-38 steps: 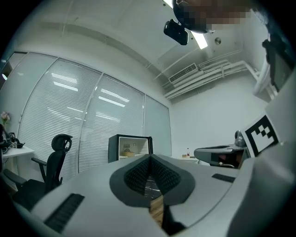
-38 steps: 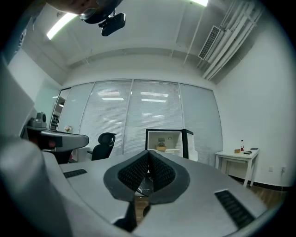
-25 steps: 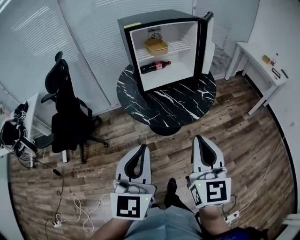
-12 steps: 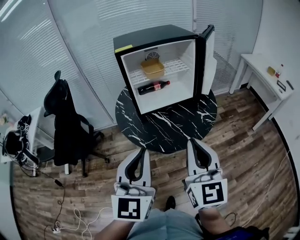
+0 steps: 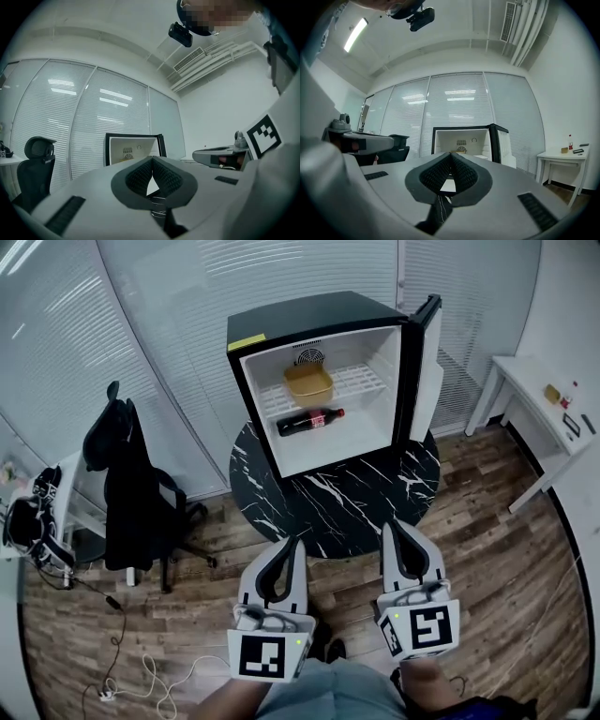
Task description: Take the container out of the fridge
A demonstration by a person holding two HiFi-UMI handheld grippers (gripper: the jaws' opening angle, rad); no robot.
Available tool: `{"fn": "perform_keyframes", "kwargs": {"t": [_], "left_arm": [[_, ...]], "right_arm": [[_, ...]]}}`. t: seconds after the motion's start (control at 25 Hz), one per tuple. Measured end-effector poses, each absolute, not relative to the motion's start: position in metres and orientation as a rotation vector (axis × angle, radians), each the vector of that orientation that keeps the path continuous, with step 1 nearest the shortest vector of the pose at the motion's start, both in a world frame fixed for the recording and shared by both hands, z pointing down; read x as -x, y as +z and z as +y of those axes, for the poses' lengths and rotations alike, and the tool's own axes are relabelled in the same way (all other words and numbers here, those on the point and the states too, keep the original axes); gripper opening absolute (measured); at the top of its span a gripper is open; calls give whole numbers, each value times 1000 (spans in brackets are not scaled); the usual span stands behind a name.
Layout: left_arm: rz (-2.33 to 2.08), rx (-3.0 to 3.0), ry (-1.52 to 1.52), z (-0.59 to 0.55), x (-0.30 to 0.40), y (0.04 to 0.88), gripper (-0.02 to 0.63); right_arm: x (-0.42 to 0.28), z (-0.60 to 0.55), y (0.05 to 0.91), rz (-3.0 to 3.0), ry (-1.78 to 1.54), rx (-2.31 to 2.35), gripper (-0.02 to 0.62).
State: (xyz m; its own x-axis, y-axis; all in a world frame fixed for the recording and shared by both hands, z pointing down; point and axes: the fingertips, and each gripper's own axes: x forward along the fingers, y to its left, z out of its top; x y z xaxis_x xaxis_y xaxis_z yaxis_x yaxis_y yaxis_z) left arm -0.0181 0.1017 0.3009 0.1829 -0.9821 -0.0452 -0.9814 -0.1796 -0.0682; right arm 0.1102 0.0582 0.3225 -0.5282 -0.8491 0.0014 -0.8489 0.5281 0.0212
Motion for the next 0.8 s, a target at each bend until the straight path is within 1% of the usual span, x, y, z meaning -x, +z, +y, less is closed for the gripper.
{"fn": "perform_keyframes", "kwargs": {"t": [0.32, 0.6, 0.8], "left_arm": [[1981, 2381, 13, 40, 36, 321, 14], [2006, 2397, 73, -37, 59, 326, 14], [2003, 2401, 55, -90, 74, 326, 14]], "right_arm": [[-89, 3, 342, -2712, -11, -1484, 12], [-60, -74, 350, -2696, -14, -1441, 14], [-43, -129, 347, -2696, -16, -1447, 12]]}}
